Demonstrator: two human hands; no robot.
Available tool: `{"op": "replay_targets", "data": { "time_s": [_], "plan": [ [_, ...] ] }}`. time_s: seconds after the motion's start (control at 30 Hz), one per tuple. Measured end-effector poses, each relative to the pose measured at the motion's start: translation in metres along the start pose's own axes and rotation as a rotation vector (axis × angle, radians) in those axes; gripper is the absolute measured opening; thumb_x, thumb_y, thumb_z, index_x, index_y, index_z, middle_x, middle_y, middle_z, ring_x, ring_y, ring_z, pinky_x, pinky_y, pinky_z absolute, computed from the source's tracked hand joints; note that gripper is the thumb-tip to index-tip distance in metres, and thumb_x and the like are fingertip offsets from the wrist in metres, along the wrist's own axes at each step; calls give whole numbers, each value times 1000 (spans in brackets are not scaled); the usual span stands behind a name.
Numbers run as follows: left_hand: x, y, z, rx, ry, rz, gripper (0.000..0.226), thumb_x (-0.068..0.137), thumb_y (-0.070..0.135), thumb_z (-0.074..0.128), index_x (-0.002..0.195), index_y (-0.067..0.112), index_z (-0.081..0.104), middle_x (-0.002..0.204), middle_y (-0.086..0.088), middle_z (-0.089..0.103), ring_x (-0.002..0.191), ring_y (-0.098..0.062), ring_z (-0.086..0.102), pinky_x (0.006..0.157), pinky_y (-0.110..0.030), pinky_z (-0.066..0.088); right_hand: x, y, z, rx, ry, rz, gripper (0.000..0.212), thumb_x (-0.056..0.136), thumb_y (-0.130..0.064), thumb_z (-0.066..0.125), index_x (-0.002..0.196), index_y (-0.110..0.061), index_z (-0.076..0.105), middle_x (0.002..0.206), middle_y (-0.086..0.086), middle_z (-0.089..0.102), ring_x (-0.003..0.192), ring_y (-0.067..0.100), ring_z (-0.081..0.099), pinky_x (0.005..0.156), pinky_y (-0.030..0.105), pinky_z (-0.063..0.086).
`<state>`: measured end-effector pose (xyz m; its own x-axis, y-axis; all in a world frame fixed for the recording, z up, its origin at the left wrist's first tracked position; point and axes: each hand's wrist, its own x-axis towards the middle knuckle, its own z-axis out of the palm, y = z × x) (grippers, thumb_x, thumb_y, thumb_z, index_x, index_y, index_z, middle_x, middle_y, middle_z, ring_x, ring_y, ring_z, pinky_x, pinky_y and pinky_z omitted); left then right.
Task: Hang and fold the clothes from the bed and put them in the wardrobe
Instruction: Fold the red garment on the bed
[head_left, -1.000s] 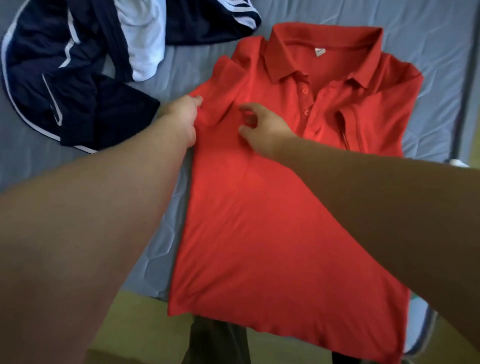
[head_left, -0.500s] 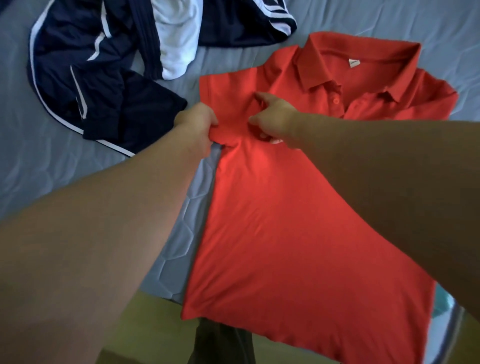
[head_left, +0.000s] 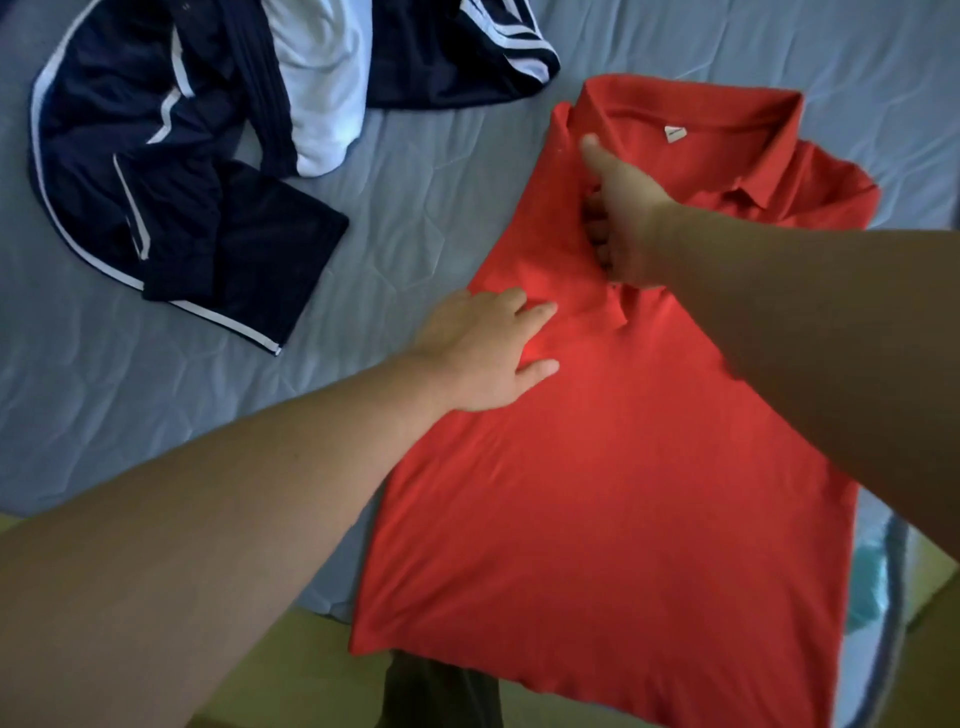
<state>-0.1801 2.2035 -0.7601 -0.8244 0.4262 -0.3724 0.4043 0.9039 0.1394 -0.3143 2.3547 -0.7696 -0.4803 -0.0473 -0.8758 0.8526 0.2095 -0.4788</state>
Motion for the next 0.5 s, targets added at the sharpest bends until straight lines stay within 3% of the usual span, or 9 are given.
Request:
{"op": "replay_targets", "data": {
  "time_s": [0.03,0.1,0.17,0.23,0.27,0.37,0.43,0.5],
  "plan": [
    [6,2,0,-2,-18,10,62,99,59,40,148,22,41,127,-8,56,110,-32,61,92,-43,46,-2,3,-4,-141,47,-66,81,77,-82,55,126,-19,63,125,4,64,116,28,60,87,41,50],
    [16,-4,-3,-53,35,-42,48,102,49,40,136,18,51,125,-11,58,107,-36,63,87,-45,48,-7,10,-2,-412,218,-356,62,78,-77,60,93,-18,69,95,2,71,93,26,70,66,35,54],
    [32,-8,-7,-179,152,-164,35,103,40,43,123,14,54,120,-12,58,102,-40,63,83,-48,50,-14,16,-12,-591,408,-608,50,86,-67,58,76,-18,59,82,1,69,86,24,67,70,31,48],
    [51,-10,-16,-319,253,-313,30,100,36,49,119,13,52,120,-13,57,104,-39,61,87,-50,50,-18,21,-35,-650,549,-703,29,92,-49,56,87,-21,59,100,6,68,100,28,63,79,34,45],
    [63,-11,-21,-363,295,-383,31,99,36,51,119,13,52,121,-14,57,107,-38,60,89,-49,49,-18,24,-50,-670,622,-704,24,91,-41,55,99,-19,61,112,9,64,108,31,59,84,38,45],
    [103,-15,-35,-427,355,-619,50,96,50,55,126,10,51,129,-15,56,116,-37,57,96,-46,45,-19,30,-104,-715,896,-572,43,82,-26,53,123,-14,55,130,15,50,122,36,48,93,44,43],
    [128,-21,-43,-505,298,-772,73,87,68,54,131,9,51,133,-15,58,122,-36,57,100,-43,45,-15,31,-136,-707,1038,-421,52,77,-25,54,128,-13,51,136,15,46,126,37,45,100,44,40],
    [143,-25,-52,-512,210,-805,84,77,77,58,129,12,56,131,-12,62,122,-33,59,100,-39,45,-8,29,-164,-677,1062,-215,55,80,-26,57,133,-14,49,141,16,43,131,37,42,105,43,39]
  ]
}}
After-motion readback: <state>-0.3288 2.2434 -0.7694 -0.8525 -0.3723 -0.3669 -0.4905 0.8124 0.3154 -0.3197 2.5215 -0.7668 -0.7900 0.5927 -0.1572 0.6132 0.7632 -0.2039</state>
